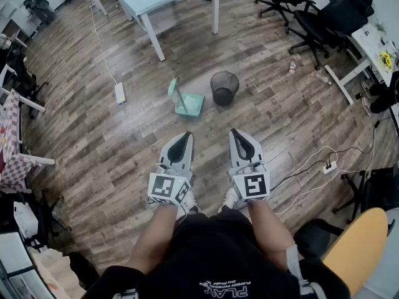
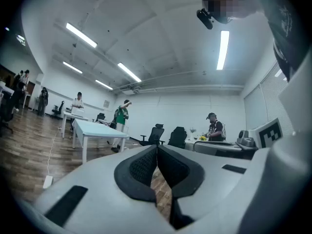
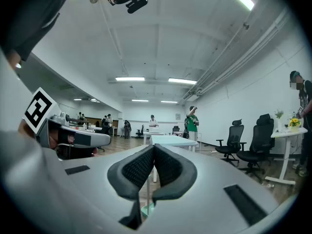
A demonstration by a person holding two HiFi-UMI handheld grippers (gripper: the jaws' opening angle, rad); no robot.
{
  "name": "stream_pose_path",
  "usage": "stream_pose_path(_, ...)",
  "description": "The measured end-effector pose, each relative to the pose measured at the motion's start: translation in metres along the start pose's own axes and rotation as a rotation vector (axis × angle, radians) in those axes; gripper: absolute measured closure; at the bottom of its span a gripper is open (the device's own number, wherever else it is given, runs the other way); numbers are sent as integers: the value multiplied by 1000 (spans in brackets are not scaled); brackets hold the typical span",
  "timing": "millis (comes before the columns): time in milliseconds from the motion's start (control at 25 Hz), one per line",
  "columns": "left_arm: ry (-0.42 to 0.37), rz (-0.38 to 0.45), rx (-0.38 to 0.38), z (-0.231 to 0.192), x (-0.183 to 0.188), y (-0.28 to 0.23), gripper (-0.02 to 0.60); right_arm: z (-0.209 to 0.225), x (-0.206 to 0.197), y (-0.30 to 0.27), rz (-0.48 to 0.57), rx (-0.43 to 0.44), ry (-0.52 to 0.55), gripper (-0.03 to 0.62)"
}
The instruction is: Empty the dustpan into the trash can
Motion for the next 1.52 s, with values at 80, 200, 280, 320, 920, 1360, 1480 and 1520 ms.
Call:
stream_pose_path(80,-11,-3,6,4,0,1,558,0,-3,2,0,10,7,569)
stream_pose_path(200,-19,1,7,9,-2,1,558,2,-2,2,0,18,14,569)
stream_pose_path(280,-19,2,15,11,-3,2,558,2,4,2,13,26,18,569)
stream_pose_path(320,-15,5,26,11,-2,3,558,1,8,2,29,34,22,569)
stream_pose_path(920,-54,36,200,28,3,-2,558,23,19,6,166,255,-82,569)
stream_pose_path(1360,-65,43,254,-14,8,-16,558,7,17,-53,158,339,-52,569)
stream_pose_path(1480,-54,42,247,-34,8,-29,558,1,17,-78,158,341,-62,569)
stream_pose_path(1520,-49,40,242,-42,7,-33,558,-1,15,-86,142,343,-57,569)
Point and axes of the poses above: the fingertips, and each gripper's own axes: y backward along the fingers, z to its right, x out of its top, the point moved 6 cm from there along y, backward along the fingers, and after that the axes turned 2 degrees about z, right-handed, at the moved point
